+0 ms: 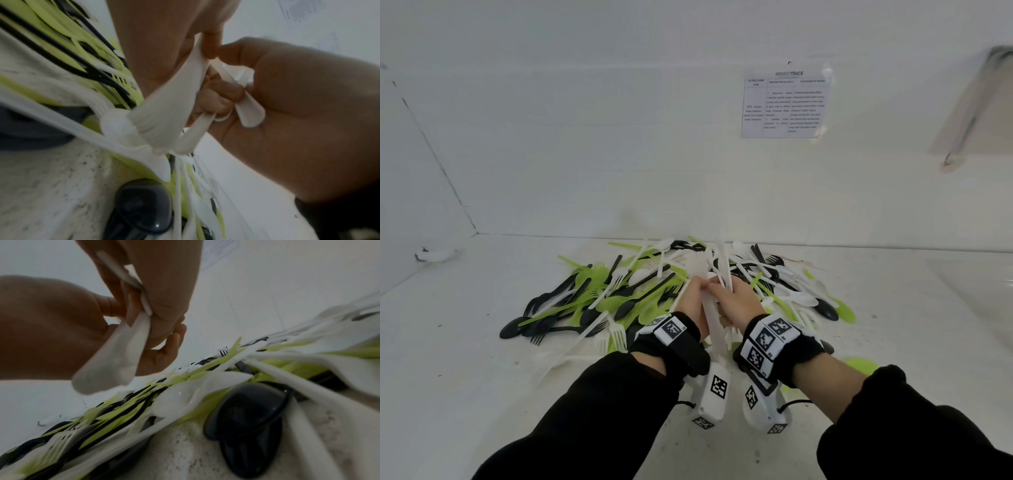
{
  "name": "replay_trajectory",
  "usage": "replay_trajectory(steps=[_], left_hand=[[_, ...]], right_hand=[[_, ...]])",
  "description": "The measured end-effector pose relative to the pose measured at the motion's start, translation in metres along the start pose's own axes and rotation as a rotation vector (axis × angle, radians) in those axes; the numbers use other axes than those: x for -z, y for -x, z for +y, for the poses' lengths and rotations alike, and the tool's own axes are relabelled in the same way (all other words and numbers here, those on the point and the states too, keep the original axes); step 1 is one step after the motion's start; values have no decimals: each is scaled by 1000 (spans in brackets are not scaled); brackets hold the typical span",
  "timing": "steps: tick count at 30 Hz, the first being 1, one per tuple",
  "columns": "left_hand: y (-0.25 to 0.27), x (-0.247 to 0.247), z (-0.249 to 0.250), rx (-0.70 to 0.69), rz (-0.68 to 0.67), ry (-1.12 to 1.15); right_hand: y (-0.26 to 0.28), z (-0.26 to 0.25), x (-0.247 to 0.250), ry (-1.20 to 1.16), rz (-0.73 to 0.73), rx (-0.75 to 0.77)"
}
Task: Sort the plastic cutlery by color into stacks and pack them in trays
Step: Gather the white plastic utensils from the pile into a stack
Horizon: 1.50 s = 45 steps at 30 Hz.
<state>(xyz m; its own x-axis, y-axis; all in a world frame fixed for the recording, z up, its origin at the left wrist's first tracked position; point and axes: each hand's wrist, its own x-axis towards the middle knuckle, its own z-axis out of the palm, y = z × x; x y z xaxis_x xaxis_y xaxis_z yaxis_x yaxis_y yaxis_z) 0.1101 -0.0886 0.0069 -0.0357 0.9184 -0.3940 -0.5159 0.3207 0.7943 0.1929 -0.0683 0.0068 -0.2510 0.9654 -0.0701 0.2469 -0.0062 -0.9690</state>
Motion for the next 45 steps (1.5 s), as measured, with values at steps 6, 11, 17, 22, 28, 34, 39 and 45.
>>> replay_trajectory(steps=[6,11,17,22,28,34,39,45], left_hand=[[-6,-6,-4,-22,3,125],[-6,-8,-4,7,-15,139],[-6,-9,-3,22,-73,25],[-9,-6,-1,35,-98,20],[-10,-14,2,90,-74,-32],[-13,-11,6,98,-81,-20],[-9,-12,7,103,-164,-32],[-11,-7,5,93,-169,-11]], right_hand=[[7,-1,11,132,96,120],[5,4,13,224,49,151],[4,7,15,6,64,61],[2,10,15,-191,15,-42],[-4,6,12,38,174,-54],[-4,2,11,15,121,-62],[-4,0,11,33,260,-66],[-1,-5,14,-174,158,-96]])
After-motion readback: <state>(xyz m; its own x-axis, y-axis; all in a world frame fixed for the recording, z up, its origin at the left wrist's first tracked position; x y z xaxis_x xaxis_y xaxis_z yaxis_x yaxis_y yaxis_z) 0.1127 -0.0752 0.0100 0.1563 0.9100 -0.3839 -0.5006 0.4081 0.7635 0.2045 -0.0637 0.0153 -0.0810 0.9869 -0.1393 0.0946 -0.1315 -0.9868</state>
